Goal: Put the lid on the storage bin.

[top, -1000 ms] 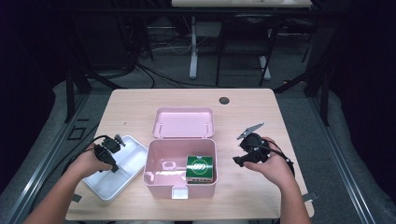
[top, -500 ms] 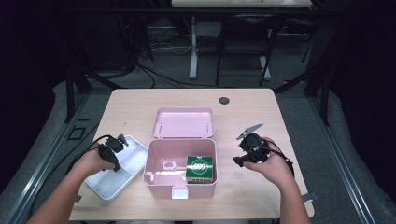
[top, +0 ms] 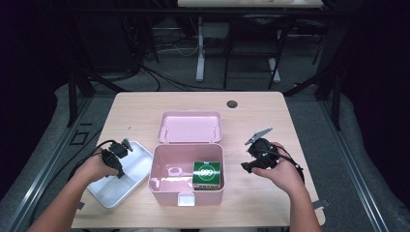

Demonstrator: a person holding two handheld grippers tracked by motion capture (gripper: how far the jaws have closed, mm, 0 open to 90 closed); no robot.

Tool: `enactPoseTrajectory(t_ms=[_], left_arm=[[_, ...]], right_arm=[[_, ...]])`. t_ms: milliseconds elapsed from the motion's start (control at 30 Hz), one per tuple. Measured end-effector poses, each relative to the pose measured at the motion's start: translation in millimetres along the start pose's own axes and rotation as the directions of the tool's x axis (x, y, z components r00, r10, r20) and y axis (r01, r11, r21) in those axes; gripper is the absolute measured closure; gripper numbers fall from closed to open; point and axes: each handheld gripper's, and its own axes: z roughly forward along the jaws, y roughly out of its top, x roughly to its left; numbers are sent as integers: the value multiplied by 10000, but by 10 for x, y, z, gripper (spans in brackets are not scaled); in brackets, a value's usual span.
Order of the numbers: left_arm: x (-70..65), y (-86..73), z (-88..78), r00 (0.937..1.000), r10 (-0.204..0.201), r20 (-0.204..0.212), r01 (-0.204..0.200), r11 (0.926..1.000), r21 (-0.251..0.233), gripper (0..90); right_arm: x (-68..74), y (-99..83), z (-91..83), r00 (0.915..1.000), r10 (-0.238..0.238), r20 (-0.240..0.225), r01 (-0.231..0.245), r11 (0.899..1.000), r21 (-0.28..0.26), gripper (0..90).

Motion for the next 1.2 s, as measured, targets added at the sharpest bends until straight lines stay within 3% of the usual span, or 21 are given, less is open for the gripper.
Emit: enactPoseTrajectory(t_ms=[533, 833, 1133, 1200], left_arm=[[27, -29, -124, 10000, -63, -19, 63, 10000, -3, 894], [27, -66, -343, 9996, 167, -207, -170, 9998, -138, 894], [5, -72, -591, 9988, 342, -353, -354, 9989, -323, 894], [-6, -70, -644, 9986, 401, -352, -415, 9982, -423, 894]], right_arm=[[-17, -18, 16, 10000, 80, -28, -80, 10000, 18, 395], [-22, -21, 10, 10000, 57, -18, -57, 9998, 195, 395], [-22, -31, 37, 9999, 115, -25, -115, 9999, 23, 394], [-25, -28, 27, 10000, 74, -29, -73, 9997, 226, 394]])
